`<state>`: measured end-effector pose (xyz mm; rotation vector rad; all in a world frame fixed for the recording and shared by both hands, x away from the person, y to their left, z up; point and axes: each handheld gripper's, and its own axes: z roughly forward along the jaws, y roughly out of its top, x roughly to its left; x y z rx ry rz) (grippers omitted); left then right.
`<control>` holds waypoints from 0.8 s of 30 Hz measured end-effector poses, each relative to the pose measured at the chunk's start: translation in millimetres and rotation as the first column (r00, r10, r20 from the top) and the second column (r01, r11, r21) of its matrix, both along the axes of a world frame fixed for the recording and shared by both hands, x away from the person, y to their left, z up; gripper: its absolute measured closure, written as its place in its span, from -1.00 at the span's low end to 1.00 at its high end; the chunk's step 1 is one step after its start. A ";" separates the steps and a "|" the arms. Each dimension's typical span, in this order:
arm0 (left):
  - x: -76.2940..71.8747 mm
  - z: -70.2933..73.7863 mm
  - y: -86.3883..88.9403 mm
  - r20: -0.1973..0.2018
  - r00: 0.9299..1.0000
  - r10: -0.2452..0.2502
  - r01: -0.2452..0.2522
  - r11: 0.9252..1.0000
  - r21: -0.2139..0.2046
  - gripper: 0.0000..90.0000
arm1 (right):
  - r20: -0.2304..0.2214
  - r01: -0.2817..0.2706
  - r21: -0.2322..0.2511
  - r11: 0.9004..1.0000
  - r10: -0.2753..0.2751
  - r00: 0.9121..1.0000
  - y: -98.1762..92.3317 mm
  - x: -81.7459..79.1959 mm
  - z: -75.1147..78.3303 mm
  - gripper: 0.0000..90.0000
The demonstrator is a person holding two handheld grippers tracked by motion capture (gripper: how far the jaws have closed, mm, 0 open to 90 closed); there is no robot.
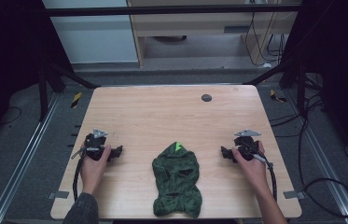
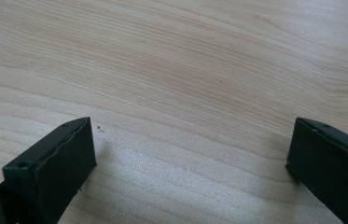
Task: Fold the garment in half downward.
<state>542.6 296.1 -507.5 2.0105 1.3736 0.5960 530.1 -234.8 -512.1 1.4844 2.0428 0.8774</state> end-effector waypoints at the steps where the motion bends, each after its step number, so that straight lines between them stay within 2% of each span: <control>1: -1.0 -0.1 -0.5 0.001 1.000 0.008 -0.008 1.000 -0.001 -1.00 | 0.000 -0.004 -0.002 1.000 0.004 1.000 -0.1 -0.1 0.0 -0.98; 4: -2.9 -0.2 -2.4 0.001 1.000 0.025 -0.025 1.000 -0.002 -1.00 | 0.001 -0.014 -0.005 1.000 0.014 1.000 0.1 -0.4 -0.1 -0.98; 7: -5.2 0.6 -3.5 -0.007 1.000 0.010 -0.010 1.000 -0.002 -0.99 | -0.018 -0.035 -0.003 0.999 0.035 0.999 2.0 -1.8 2.6 -0.86; 8: -7.5 5.2 -6.6 -0.022 1.000 -0.013 0.013 1.000 0.014 -0.91 | -0.020 -0.042 -0.003 0.999 0.042 0.999 2.9 -2.4 3.9 -0.81; 9: -7.5 5.2 -6.6 -0.022 1.000 -0.013 0.013 1.000 0.014 -0.86 | -0.020 -0.042 -0.003 0.999 0.042 0.999 2.9 -2.4 3.9 -0.81; 11: -10.2 10.0 -11.2 -0.016 0.999 -0.029 0.029 0.999 0.041 -0.88 | -0.031 -0.062 -0.004 0.998 0.062 0.998 7.0 -4.8 8.6 -0.78; 12: -13.6 15.6 -17.3 -0.020 0.999 -0.050 0.051 0.998 0.041 -0.86 | -0.027 -0.082 -0.012 0.997 0.082 0.996 12.5 -8.4 15.1 -0.70; 14: -16.2 20.0 -23.3 -0.023 0.998 -0.066 0.067 0.997 0.038 -0.86 | -0.026 -0.092 -0.015 0.996 0.092 0.995 14.7 -9.7 17.3 -0.67; 16: -20.0 26.2 -36.2 -0.018 0.995 -0.100 0.101 0.993 0.055 -0.85 | -0.032 -0.147 0.001 0.989 0.147 0.989 27.7 -14.9 25.2 -0.53; 17: -20.0 26.2 -36.2 -0.018 0.995 -0.100 0.101 0.993 0.055 -0.84 | -0.032 -0.147 0.001 0.989 0.147 0.989 27.7 -14.9 25.2 -0.53; 18: -21.4 29.2 -43.7 -0.019 0.993 -0.121 0.121 0.991 0.058 -0.84 | -0.033 -0.162 0.003 0.987 0.162 0.986 31.3 -16.1 26.7 -0.49; 19: -22.7 31.7 -49.7 -0.015 0.991 -0.136 0.137 0.989 0.061 -0.83 | -0.028 -0.201 0.005 0.980 0.201 0.979 41.8 -19.8 31.4 -0.37; 20: -23.8 33.5 -54.2 -0.014 0.989 -0.146 0.146 0.987 0.065 -0.83 | -0.028 -0.201 0.005 0.980 0.201 0.979 41.8 -19.8 31.4 -0.37; 21: -25.4 35.9 -61.5 -0.011 0.986 -0.165 0.165 0.984 0.070 -0.83 | -0.025 -0.211 0.006 0.977 0.211 0.977 45.1 -20.8 32.8 -0.33; 22: -26.4 37.2 -65.5 -0.011 0.984 -0.177 0.178 0.981 0.073 -0.80 | -0.019 -0.240 0.017 0.971 0.240 0.971 53.1 -23.6 36.9 -0.21; 23: -28.1 38.9 -71.8 -0.012 0.980 -0.198 0.198 0.978 0.071 -0.80 | -0.019 -0.240 0.017 0.971 0.240 0.971 53.1 -23.6 36.9 -0.21; 24: -30.0 40.5 -79.3 -0.017 0.974 -0.225 0.226 0.972 0.062 -0.76 | -0.014 -0.276 0.018 0.961 0.276 0.961 61.3 -25.7 38.8 -0.10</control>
